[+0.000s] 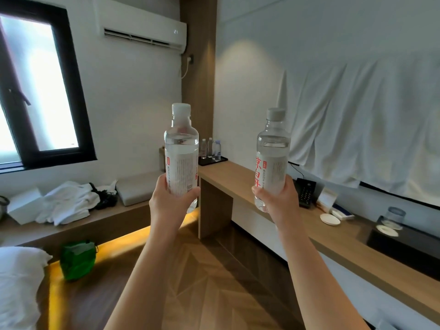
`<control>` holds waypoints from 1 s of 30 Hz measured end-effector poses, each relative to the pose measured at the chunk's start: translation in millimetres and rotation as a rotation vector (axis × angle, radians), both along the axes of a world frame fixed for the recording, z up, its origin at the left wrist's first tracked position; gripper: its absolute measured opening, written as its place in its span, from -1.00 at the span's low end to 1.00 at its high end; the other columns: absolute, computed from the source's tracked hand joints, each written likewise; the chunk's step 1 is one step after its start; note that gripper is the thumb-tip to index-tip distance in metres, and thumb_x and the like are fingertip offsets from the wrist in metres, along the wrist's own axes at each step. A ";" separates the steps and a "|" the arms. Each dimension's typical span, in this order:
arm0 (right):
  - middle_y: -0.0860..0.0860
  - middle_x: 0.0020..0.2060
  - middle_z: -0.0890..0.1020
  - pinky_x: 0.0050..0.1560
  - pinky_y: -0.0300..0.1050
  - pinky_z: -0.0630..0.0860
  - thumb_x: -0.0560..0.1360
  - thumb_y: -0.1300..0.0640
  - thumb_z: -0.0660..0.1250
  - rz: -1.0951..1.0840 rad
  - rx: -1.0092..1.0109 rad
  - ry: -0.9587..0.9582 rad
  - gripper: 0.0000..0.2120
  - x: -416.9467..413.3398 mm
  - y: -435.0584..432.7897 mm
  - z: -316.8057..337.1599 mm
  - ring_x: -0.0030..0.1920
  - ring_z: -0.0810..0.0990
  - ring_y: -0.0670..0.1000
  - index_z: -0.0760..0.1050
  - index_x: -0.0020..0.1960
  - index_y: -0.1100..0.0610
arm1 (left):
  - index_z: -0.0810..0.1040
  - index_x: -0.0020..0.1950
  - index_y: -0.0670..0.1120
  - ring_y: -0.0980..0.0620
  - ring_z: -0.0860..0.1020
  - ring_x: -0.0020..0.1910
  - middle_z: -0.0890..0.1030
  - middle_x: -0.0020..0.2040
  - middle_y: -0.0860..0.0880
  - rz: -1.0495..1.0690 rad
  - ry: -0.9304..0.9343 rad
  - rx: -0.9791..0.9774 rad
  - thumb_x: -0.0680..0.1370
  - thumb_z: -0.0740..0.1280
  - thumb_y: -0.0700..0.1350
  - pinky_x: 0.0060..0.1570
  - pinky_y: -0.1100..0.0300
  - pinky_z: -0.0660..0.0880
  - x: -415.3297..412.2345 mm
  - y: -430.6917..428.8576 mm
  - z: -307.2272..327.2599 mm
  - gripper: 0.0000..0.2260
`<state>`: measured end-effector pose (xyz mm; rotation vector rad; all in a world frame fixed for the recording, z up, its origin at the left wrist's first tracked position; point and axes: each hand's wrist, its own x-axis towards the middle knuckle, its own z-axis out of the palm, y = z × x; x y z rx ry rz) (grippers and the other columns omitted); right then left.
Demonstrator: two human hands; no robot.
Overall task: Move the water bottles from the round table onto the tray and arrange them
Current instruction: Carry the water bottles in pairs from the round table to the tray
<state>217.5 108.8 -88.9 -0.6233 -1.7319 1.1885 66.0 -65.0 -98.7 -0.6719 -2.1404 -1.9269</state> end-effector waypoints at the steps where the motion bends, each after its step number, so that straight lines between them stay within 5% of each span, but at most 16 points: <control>1: 0.00 0.16 0.53 0.18 0.12 0.58 0.39 0.13 0.53 -0.003 0.008 -0.005 -0.38 -3.7 0.2 -0.6 0.19 0.53 0.03 0.34 0.36 0.06 | 0.33 0.30 0.08 0.06 0.45 0.06 0.44 0.00 0.15 -0.003 0.001 0.004 0.36 0.54 0.02 -0.15 0.24 0.49 -3.6 -0.6 -0.6 -0.40; 8: 0.03 0.18 0.55 0.16 0.14 0.59 0.37 0.11 0.55 -0.019 0.016 -0.002 -0.37 -27.8 2.9 -8.0 0.20 0.54 0.07 0.36 0.36 0.07 | 0.33 0.29 0.09 0.08 0.44 0.06 0.40 -0.06 0.24 -0.013 0.015 0.013 0.36 0.54 0.03 -0.26 0.36 0.41 -27.2 -3.6 -3.4 -0.41; 15: 0.04 0.16 0.56 0.11 0.17 0.61 0.37 0.13 0.55 -0.026 0.006 -0.004 -0.40 -43.8 10.9 -17.3 0.17 0.56 0.08 0.39 0.33 0.08 | 0.34 0.30 0.07 0.04 0.47 0.09 0.47 0.06 0.10 -0.032 -0.010 0.021 0.36 0.54 0.00 -0.10 0.16 0.53 -48.0 -0.8 -5.3 -0.41; 20: 0.02 0.14 0.56 0.08 0.16 0.62 0.36 0.15 0.56 -0.039 -0.027 0.028 -0.39 -60.9 23.0 -32.2 0.15 0.57 0.05 0.39 0.33 0.04 | 0.35 0.29 0.07 0.06 0.47 0.05 0.47 0.03 0.12 -0.026 -0.029 0.036 0.35 0.54 0.00 -0.15 0.23 0.53 -64.0 12.5 -14.2 -0.42; 25: 0.00 0.14 0.56 -0.10 -0.24 0.60 0.35 0.10 0.57 -0.063 -0.009 0.007 -0.39 -91.9 49.2 -57.1 0.13 0.57 0.00 0.38 0.31 0.02 | 0.35 0.18 0.14 0.15 0.49 -0.02 0.48 -0.01 0.20 -0.042 -0.072 0.071 0.34 0.55 -0.01 -0.30 0.38 0.43 -85.8 37.8 -31.2 -0.47; 30: 0.00 0.14 0.55 -0.18 -0.38 0.50 0.35 0.09 0.58 -0.034 -0.006 -0.005 -0.40 -141.2 92.6 -75.3 0.14 0.56 0.00 0.37 0.29 0.01 | 0.34 0.18 0.16 0.10 0.50 0.00 0.47 -0.01 0.20 -0.021 -0.106 0.077 0.35 0.55 -0.03 -0.20 0.23 0.56 -118.5 80.6 -47.0 -0.47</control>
